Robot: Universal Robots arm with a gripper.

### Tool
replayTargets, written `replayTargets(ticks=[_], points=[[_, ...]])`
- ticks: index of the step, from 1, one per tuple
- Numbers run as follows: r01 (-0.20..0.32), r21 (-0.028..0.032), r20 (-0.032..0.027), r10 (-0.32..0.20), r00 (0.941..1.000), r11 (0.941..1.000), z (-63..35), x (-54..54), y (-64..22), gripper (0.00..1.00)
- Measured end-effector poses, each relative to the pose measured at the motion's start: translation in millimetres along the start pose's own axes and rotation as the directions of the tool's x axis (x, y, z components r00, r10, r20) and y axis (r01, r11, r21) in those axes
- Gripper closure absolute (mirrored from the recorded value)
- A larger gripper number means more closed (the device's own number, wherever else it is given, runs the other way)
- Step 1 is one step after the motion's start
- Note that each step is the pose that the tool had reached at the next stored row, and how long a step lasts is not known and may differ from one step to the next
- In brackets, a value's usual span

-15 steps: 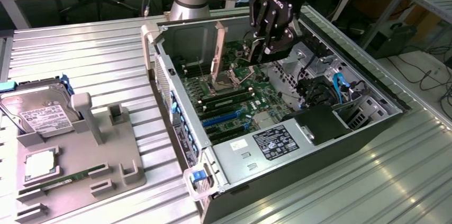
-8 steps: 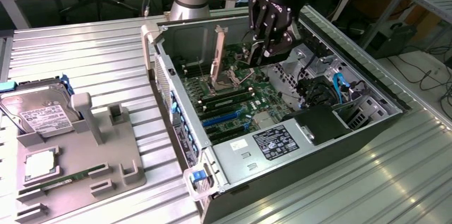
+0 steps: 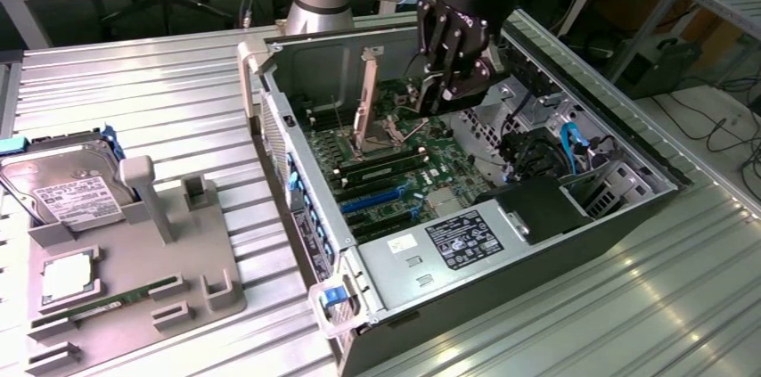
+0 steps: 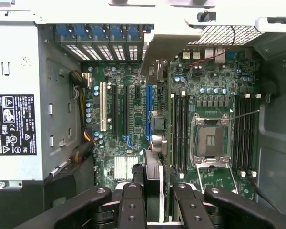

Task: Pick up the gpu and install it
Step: 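Insert the gpu into the slot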

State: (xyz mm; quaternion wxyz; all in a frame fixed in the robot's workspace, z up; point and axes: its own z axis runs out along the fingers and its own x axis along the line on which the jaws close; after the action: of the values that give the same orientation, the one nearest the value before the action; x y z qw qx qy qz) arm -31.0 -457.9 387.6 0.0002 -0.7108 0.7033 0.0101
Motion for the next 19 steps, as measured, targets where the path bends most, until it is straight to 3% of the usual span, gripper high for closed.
replayTargets(ticks=[3,5,8,12,15,19], points=[[0.000,0.0006,0.0000,0.000,1.0000,1.0000,2.7,0.2,0.1,0.72],[0.001,0.0071,-0.0003,-0.001,1.0000,1.0000,4.3,0.2,0.4,0.72],[0.001,0.0119,-0.0001,-0.001,1.0000,0.9999,5.2,0.2,0.5,0.72],[0.000,0.0133,-0.0003,0.000,1.0000,0.9999,7.7,-0.3,0.5,0.72],[-0.005,0.0137,-0.0070,0.005,1.0000,0.9999,10.1,-0.5,0.5,0.72],[-0.006,0.0182,-0.0075,0.006,1.0000,0.9998,14.4,0.3,0.7,0.72]])
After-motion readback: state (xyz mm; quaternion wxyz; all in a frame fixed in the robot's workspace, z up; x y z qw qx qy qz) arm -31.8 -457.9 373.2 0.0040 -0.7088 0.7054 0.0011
